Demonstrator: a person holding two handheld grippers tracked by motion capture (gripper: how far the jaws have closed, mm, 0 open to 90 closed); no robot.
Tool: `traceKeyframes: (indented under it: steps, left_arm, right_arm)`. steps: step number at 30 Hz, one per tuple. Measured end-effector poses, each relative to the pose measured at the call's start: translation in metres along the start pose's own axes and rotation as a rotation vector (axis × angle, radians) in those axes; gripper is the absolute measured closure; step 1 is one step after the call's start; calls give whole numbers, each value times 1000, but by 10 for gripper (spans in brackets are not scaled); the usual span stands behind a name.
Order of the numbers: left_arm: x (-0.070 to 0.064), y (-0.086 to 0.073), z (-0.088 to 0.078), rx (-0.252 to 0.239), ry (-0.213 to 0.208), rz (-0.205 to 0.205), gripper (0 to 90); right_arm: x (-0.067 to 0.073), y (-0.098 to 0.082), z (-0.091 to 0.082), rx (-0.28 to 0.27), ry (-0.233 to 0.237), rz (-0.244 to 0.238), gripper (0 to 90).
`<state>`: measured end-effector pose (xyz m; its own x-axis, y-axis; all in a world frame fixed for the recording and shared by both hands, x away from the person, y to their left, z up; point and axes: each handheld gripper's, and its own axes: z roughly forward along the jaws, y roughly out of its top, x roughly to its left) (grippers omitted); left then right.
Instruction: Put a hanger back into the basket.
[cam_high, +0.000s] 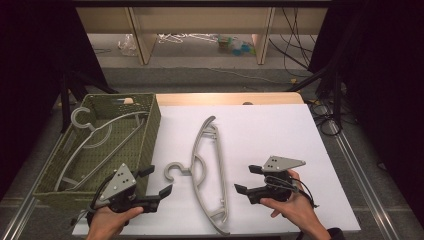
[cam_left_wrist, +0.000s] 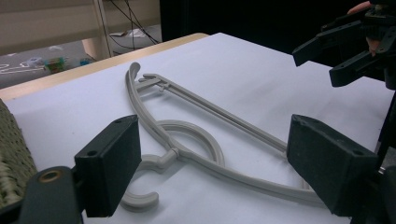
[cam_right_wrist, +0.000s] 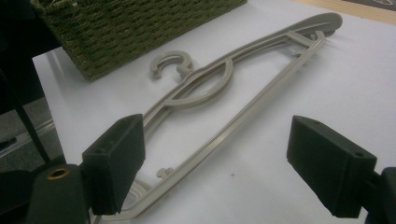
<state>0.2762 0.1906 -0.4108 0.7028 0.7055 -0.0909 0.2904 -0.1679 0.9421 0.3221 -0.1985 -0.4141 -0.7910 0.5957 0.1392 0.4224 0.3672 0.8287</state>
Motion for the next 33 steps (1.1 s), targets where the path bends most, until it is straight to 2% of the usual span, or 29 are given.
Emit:
traceKeyframes:
  steps: [1, 2, 3, 5, 8, 11, 12, 13, 14, 15, 16, 17, 23, 28, 32, 33]
  left_arm:
    - [0, -2, 0, -9, -3, 2, 177]
    - [0, -2, -1, 1, 1, 23, 177]
    - [0, -2, -1, 1, 1, 23, 177]
    - [-3, -6, -1, 4, 8, 24, 177]
    - [-6, -10, 0, 18, 7, 48, 177]
    - [-8, -14, 1, 23, -8, 43, 177]
    - [-9, -15, 0, 31, -4, 65, 177]
    - [-10, -15, -2, 30, 1, 46, 177]
    - [-10, -15, -2, 30, 1, 46, 177]
    - [-9, -15, -2, 16, -3, 44, 177]
    - [-8, -15, -4, 23, 0, 61, 177]
    - [-8, -16, -3, 18, -3, 51, 177]
    - [-6, -18, -3, 26, 9, 43, 177]
    - [-4, -18, -4, 19, 15, 63, 177]
    - [-4, -18, -4, 18, 19, 52, 177]
    - [-4, -18, -4, 24, 20, 64, 177]
  right_arm:
    - [1, 0, 1, 1, 5, -6, 202]
    - [1, -1, 3, 1, 17, -4, 201]
    - [2, 0, 4, 6, 2, -14, 200]
    - [4, -1, 6, 14, 7, -15, 199]
    - [8, 0, 11, 27, 9, -21, 200]
    - [15, 1, 19, 52, 13, -48, 199]
    - [17, 2, 21, 59, 17, -50, 200]
    - [20, 3, 24, 65, 18, -57, 200]
    - [20, 3, 24, 65, 18, -57, 200]
    - [26, 4, 31, 86, 25, -73, 200]
    - [28, 4, 33, 90, 24, -79, 201]
    - [30, 5, 37, 104, 33, -87, 206]
    - [33, 7, 53, 145, 44, -111, 202]
    - [41, 12, 66, 169, 62, -131, 196]
    - [48, 17, 80, 186, 67, -150, 196]
    - [49, 18, 83, 194, 64, -144, 196]
